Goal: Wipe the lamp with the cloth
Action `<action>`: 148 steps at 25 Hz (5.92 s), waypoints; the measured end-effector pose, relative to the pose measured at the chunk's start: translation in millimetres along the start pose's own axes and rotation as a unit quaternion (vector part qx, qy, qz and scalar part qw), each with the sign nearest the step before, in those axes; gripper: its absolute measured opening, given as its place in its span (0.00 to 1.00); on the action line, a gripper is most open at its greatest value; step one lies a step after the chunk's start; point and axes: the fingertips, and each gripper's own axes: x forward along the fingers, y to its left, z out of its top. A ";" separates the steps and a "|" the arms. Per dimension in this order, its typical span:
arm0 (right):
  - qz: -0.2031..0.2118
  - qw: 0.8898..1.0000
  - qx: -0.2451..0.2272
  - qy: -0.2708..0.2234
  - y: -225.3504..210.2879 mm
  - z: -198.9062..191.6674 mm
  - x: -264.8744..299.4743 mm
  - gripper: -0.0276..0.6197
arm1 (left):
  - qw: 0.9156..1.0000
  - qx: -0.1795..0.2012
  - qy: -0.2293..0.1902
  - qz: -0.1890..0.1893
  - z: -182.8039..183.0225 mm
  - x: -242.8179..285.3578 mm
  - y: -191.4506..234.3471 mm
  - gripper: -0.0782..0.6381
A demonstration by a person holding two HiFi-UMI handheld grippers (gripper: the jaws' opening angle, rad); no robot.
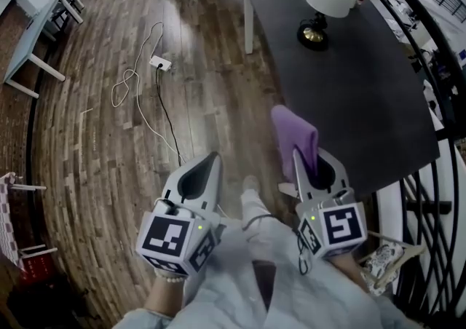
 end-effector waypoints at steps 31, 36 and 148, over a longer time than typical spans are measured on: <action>-0.051 0.998 0.045 0.008 -130.3 31.0 101.6 0.12 | 0.997 0.040 0.014 -0.060 88.3 165.2 2.8 0.13; -0.061 0.997 0.042 0.004 -134.3 34.5 108.6 0.12 | 0.997 0.039 0.004 -0.061 96.0 170.4 12.2 0.13; -0.295 0.931 -0.150 -0.155 -455.6 251.2 238.7 0.12 | 0.947 0.152 0.081 -0.270 188.0 432.8 -23.4 0.13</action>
